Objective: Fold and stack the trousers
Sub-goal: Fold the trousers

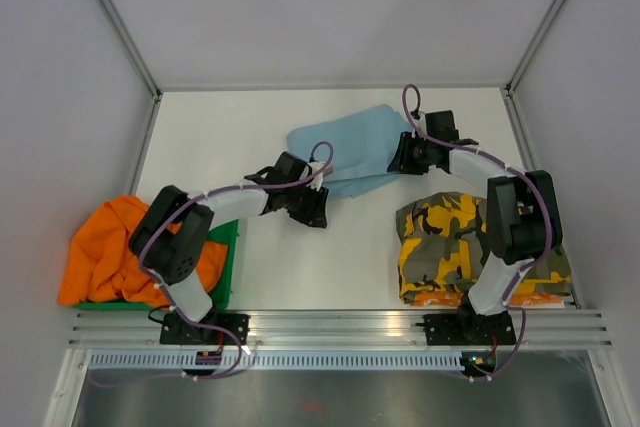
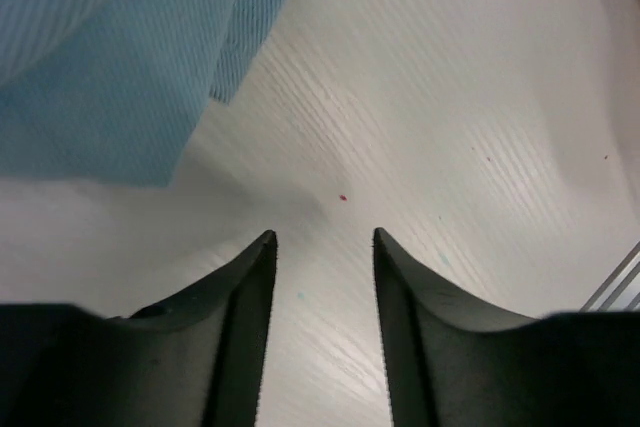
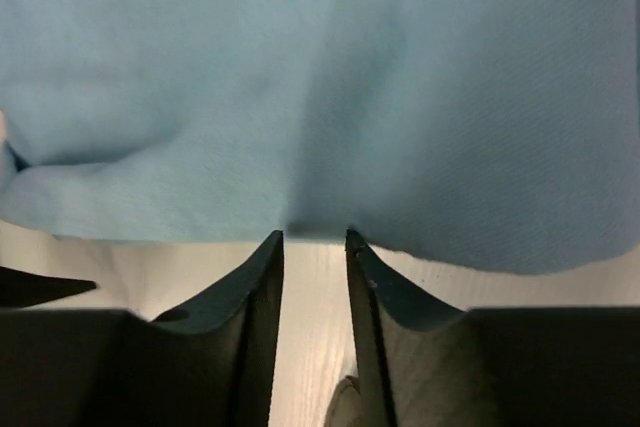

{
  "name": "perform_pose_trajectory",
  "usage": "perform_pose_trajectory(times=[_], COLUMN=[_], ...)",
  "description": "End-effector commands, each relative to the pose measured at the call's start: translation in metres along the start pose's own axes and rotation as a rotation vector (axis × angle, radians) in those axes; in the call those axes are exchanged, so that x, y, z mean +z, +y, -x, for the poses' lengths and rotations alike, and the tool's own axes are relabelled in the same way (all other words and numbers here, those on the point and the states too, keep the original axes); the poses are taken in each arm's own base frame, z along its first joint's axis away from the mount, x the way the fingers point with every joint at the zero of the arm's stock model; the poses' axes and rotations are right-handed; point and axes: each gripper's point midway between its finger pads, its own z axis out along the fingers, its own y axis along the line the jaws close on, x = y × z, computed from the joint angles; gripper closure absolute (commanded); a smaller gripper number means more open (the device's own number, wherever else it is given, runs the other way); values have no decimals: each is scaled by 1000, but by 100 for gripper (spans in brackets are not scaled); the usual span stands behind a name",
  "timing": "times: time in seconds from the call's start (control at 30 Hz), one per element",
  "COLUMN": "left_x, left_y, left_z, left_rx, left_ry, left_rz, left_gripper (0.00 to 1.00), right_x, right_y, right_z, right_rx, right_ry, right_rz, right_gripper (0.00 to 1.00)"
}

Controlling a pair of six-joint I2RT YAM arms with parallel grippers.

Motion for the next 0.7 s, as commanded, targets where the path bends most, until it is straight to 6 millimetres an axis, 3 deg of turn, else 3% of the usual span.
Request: perform_pose_trajectory(times=[0.0, 0.03, 0.1, 0.17, 0.23, 0.33, 0.4, 0.43, 0.47, 0.5, 0.57, 0.6, 0.63, 0.67], left_x=[-36, -56, -78, -100, -104, -107, -107, -107, -109, -105, -104, -98, -95, -93], left_y=[-6, 2, 20, 32, 35, 56, 79, 85, 98, 105, 112, 117, 120, 122], left_z=[23, 41, 53, 74, 81, 88, 88, 88, 88, 93, 103, 110, 115, 121], left_rx=[-79, -124, -233, -387, -443, -518, -625, -661, -708, -736, -756, -773, -785, -796], left_ry=[-131, -227, -309, -422, -474, -526, -538, -537, -547, -557, -578, -579, -583, -590], left_rz=[89, 182, 280, 268, 213, 240, 263, 261, 267, 247, 206, 196, 193, 186], left_gripper=[46, 42, 28, 22, 21, 20, 20, 21, 22, 23, 24, 25, 25, 25], right_x=[-7, -7, -9, -13, -18, -31, -42, -42, -48, -46, -44, -44, -40, -40], right_y=[0, -1, 2, 11, 26, 59, 78, 92, 102, 106, 118, 142, 133, 139], right_z=[-7, -10, -9, -6, -3, 0, 5, -5, -3, -4, -14, -12, -19, -17], right_rx=[-27, -26, -26, -29, -41, -77, -96, -66, -40, 10, 195, 210, 323, 350], right_ry=[-9, -6, -8, -12, -20, -43, -87, -81, -112, -147, -175, -241, -297, -344], right_rz=[-4, -5, 5, 35, 68, 128, 141, 149, 149, 99, 118, 181, 134, 150], right_gripper=[66, 67, 70, 69, 67, 61, 51, 47, 37, 35, 33, 33, 33, 33])
